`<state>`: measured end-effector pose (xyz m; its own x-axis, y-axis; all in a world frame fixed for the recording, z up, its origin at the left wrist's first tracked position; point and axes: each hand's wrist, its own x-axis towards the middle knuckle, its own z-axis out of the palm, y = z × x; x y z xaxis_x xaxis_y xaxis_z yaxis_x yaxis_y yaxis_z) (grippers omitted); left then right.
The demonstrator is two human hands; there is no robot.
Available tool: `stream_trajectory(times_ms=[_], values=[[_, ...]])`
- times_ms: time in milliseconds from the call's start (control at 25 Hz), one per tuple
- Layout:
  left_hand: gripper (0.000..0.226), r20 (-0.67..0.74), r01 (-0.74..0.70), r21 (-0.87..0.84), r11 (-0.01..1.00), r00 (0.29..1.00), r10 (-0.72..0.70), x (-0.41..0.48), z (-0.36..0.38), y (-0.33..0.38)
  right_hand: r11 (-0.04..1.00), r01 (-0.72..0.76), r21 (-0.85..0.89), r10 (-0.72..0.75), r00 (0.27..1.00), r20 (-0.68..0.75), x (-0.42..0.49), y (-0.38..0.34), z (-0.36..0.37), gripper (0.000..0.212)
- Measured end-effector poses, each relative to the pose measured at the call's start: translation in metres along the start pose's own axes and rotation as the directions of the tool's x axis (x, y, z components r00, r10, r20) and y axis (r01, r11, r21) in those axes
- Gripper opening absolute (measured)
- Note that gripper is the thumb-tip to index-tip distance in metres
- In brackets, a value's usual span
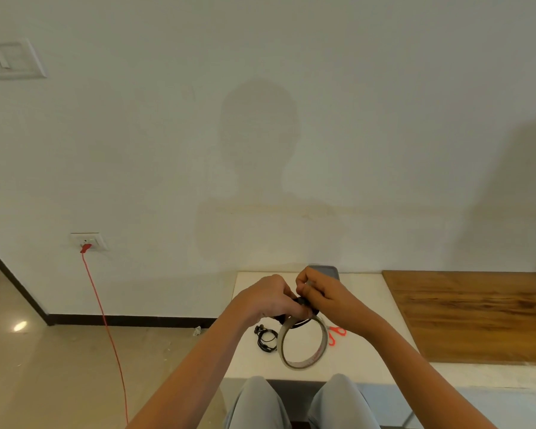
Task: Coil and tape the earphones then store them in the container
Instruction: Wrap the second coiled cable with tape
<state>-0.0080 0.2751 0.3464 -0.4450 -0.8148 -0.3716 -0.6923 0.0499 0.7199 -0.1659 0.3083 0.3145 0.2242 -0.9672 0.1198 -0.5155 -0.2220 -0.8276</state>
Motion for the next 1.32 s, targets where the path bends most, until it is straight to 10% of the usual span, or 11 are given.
stream_trajectory(times_ms=[520, 1040, 1320], values=[[0.037, -0.253, -0.087, 0.234, 0.968, 0.956, 0.147, -0.016, 0.024, 0.007, 0.890, -0.451, 0.064, 0.438, 0.885, 0.157, 0.018, -0.014, -0.014, 0.030], [0.023, -0.380, -0.225, 0.084, 0.971, 0.893, 0.240, -0.014, 0.026, -0.003, 0.951, -0.304, 0.056, 0.291, 0.941, 0.176, 0.007, -0.013, -0.021, 0.035], [0.026, -0.301, -0.062, -0.295, 0.954, 0.953, -0.030, -0.001, 0.026, -0.010, 0.944, -0.212, 0.254, 0.195, 0.977, 0.087, -0.009, 0.009, -0.014, 0.029]])
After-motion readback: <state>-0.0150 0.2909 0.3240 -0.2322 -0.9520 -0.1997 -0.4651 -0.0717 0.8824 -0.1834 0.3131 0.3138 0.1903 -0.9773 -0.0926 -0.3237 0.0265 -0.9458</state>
